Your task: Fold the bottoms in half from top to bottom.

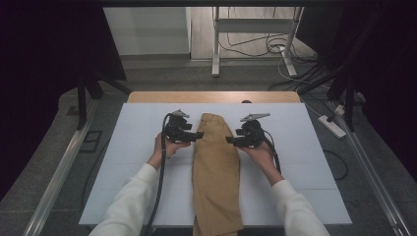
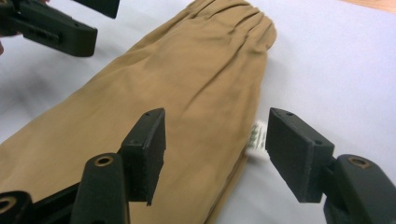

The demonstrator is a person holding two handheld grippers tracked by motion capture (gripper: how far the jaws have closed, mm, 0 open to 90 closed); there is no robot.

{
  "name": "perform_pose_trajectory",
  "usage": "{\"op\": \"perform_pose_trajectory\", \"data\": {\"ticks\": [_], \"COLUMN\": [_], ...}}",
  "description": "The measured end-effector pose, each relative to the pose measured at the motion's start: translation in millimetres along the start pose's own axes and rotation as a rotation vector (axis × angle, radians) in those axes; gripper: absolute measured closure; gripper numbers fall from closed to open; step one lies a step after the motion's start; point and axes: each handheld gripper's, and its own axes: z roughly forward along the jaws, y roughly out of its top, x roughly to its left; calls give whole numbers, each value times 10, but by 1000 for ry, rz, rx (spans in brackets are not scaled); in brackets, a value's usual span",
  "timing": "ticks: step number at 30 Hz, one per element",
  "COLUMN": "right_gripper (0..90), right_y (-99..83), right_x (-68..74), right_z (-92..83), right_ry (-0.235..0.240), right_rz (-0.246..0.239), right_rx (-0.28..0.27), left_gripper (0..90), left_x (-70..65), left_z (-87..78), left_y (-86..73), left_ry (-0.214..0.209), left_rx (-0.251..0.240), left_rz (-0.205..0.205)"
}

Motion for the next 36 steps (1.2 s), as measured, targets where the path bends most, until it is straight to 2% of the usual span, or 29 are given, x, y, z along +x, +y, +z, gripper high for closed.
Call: {"op": "perform_pose_trajectory", "data": {"ticks": [4,10,12,16,20,27,32,34,36], "right_gripper": [384,376,374,365,361,345,342,357,442], "right_y": [68,131,142,161,153,108,102,107,109], "right_x": [-57,-101,-108,-144,-153,-171,-172,-171,-177], "right_z": [109,255,285,356,434,502,530,535,539], "right_ry": [-13,-27,-34,-41,-57,-54,-52,-43,-17], "right_rz": [11,25,29,39,23,22,10,5,3], "right_rx": [9,18,20,35,62,105,93,97,93], "left_gripper": [282,278,276,275,273,267,269,289,335], "left_x": [83,93,87,56,57,117,127,122,113], "left_z": [85,219,257,322,376,418,436,440,441], "left_y": [13,60,83,124,116,66,51,47,49], "left_ry": [-10,-2,0,21,29,31,25,15,-2], "left_rx": [-2,18,28,53,77,98,110,106,112], "left_rz": [-44,-59,-58,-27,-20,-50,-52,-52,-42]}}
